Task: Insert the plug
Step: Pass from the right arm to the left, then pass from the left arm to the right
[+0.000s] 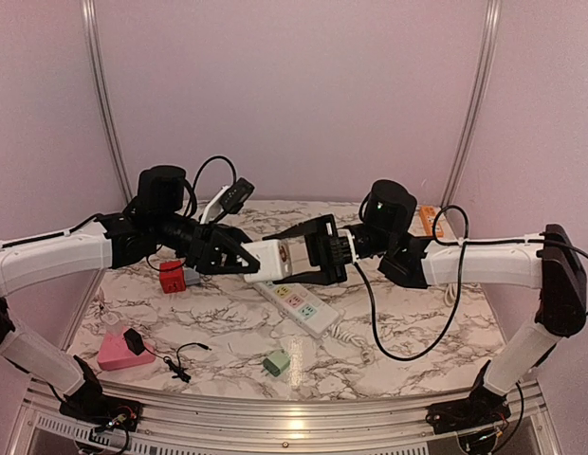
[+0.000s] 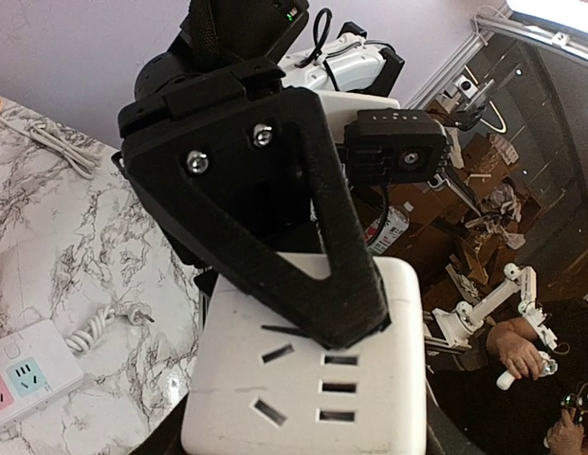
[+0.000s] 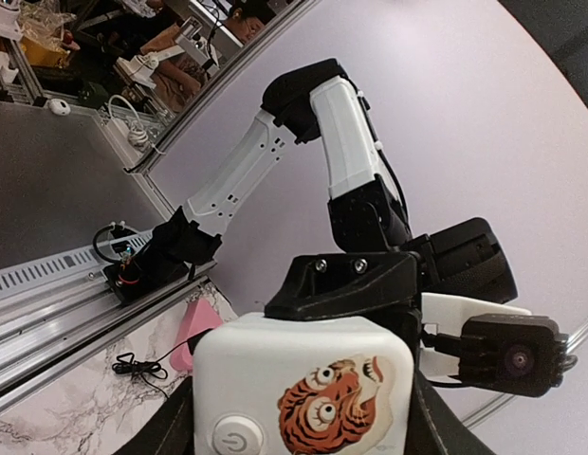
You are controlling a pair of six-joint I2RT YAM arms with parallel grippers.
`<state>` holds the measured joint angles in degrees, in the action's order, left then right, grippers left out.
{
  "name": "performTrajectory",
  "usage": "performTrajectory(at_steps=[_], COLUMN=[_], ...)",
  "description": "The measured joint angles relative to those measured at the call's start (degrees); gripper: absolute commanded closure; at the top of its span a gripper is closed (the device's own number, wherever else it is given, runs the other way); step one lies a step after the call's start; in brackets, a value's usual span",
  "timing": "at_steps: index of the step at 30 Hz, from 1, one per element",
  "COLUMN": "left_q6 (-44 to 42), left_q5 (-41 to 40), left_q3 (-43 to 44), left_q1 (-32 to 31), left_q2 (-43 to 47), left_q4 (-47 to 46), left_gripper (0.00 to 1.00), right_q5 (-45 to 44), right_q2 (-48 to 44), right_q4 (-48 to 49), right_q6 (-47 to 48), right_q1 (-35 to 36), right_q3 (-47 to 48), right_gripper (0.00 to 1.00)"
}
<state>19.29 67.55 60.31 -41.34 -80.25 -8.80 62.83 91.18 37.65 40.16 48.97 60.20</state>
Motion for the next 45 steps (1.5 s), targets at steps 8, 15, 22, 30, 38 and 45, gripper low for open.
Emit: performTrajectory(at_steps=[8, 15, 22, 30, 38, 45], left_q6=[1.51, 0.28, -3.21, -12.13, -23.78, -32.52], left_q5=[-0.11, -4.83, -14.53, -32.28, -47.23, -54.69], left_q3=[0.0, -0.09, -2.8, -8.57, -11.41, -11.72], left_q1=[-0.11, 0.28, 2.34, 2.62, 2.1, -0.92], left_q2=[0.55, 2.51, 7.82, 15.52, 18.45, 19.74], left_q4=[-0.17, -0.61, -1.29, -0.46, -0.15, 0.07], left_gripper=[1.0, 1.0, 1.0, 1.0, 1.0, 1.0], right_q5=[-0.76, -12.13, -21.44, -19.28, -17.25, -16.46], right_q2=[0.0, 0.22, -1.86, -2.93, 3.52, 10.99], right_q4=[2.56, -3.21, -13.7, -26.05, -32.41, -37.07], right_q6=[-2.1, -16.65, -31.71, -47.43, -63.08, -72.63], right_q1=[0.13, 0.26, 0.26, 0.24, 0.15, -1.14], right_q3=[-0.48, 1.95, 3.87, 11.69, 24.55, 29.27], right_gripper=[0.17, 0.01, 0.02, 0.02, 0.03, 0.08])
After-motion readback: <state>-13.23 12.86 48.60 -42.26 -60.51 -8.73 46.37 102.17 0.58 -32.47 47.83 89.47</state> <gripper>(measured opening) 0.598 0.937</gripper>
